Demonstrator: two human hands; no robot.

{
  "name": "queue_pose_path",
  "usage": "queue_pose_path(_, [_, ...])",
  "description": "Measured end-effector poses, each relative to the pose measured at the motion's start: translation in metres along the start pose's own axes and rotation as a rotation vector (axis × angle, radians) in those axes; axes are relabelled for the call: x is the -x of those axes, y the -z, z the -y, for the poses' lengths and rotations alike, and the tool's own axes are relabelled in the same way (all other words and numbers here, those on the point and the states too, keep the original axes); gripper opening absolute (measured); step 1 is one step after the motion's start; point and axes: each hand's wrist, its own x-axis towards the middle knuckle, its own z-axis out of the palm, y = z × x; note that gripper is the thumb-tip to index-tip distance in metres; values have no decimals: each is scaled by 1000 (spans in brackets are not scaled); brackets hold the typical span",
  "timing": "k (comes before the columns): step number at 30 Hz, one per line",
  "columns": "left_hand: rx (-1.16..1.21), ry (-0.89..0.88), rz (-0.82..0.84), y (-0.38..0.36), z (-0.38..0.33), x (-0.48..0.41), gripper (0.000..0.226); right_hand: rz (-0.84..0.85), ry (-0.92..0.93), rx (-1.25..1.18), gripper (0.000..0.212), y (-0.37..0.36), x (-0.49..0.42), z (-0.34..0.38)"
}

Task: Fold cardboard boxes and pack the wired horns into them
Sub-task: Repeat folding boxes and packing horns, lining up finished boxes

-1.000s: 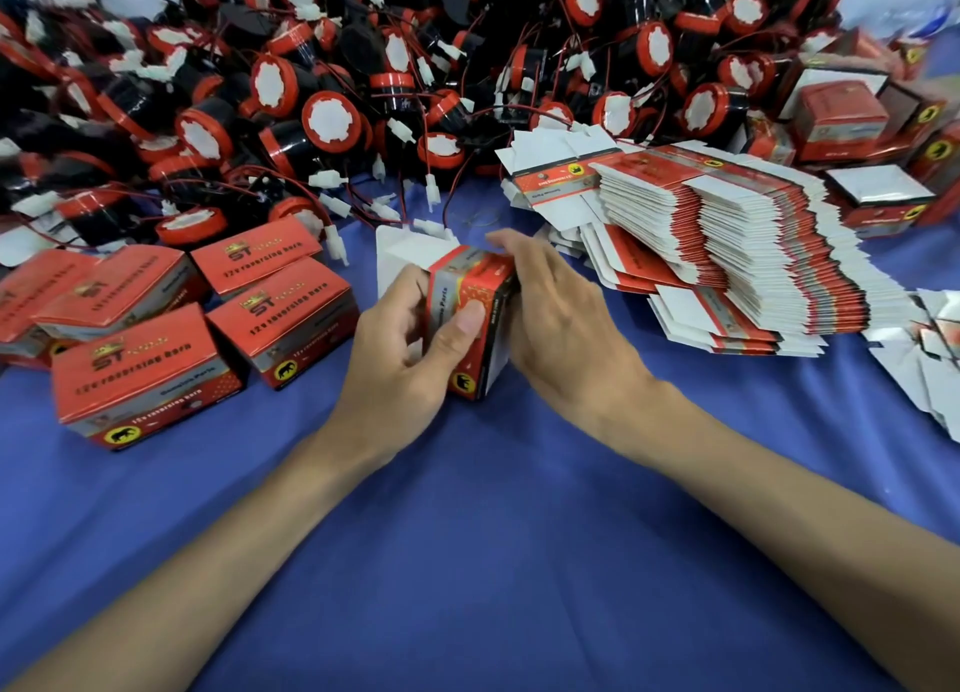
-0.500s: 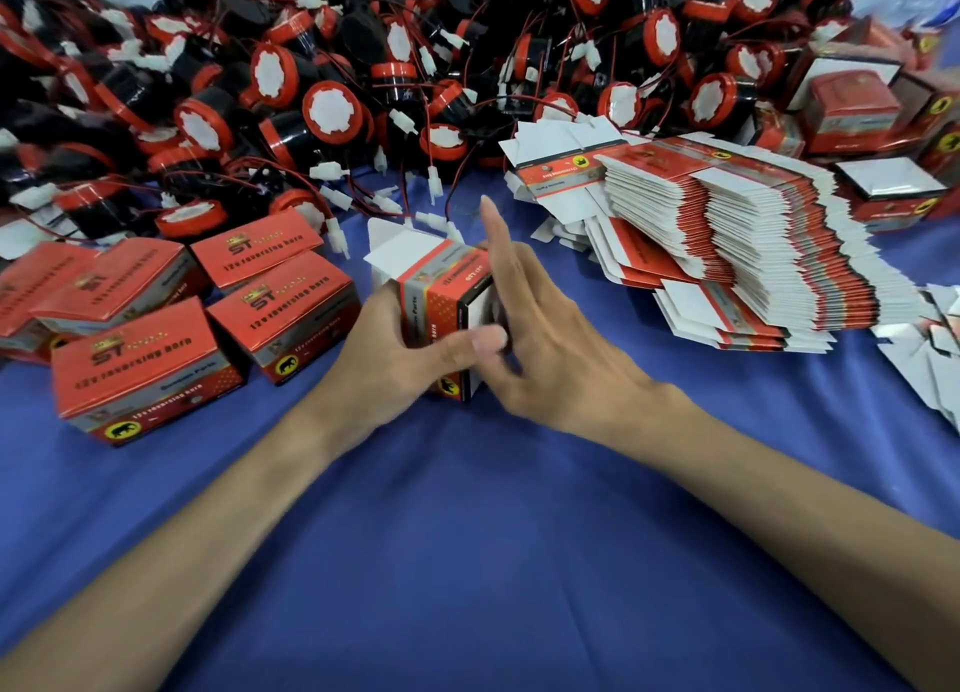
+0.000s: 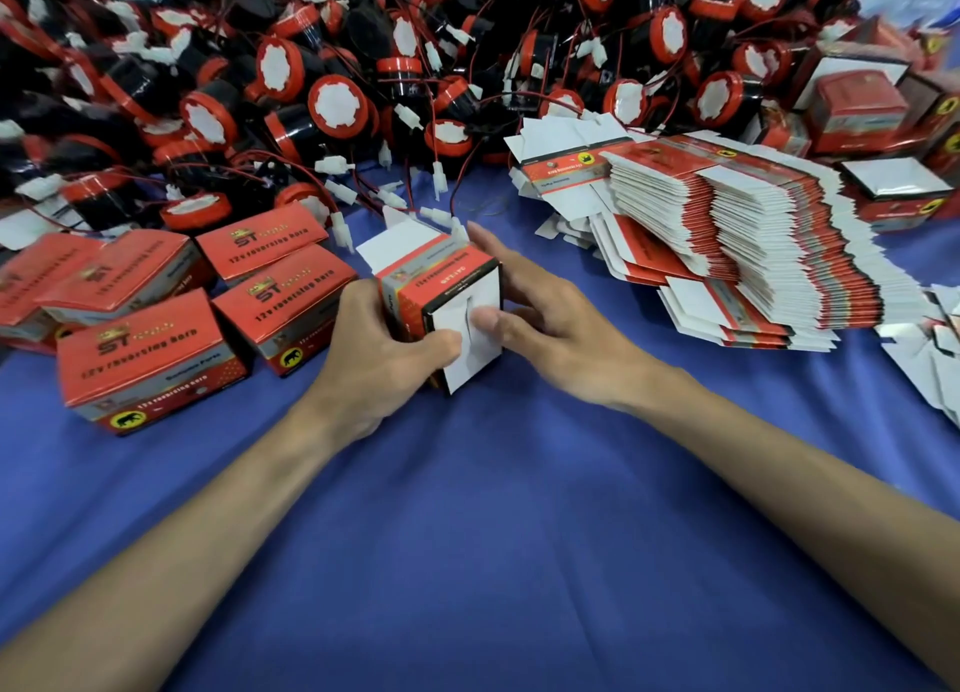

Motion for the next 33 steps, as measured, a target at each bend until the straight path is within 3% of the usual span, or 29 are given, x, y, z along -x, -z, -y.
queue_pose_path(3, [37, 35, 29, -1, -1, 1, 47, -60, 73, 95, 15, -3, 1, 2])
queue_pose_path(5, [98, 70, 42, -1, -2, 2, 25, -128, 87, 107, 6, -6, 2, 5])
queue_pose_path(13, [351, 168, 177, -1, 1, -2, 43, -243, 36, 123, 18, -9, -2, 7])
queue_pose_path(17, [441, 207, 217, 0, 0, -3, 40, -296, 20, 143, 16, -11, -2, 7])
queue_pose_path(33, [214, 62, -41, -6, 3, 1, 29, -298, -21, 116, 17, -4, -1, 7])
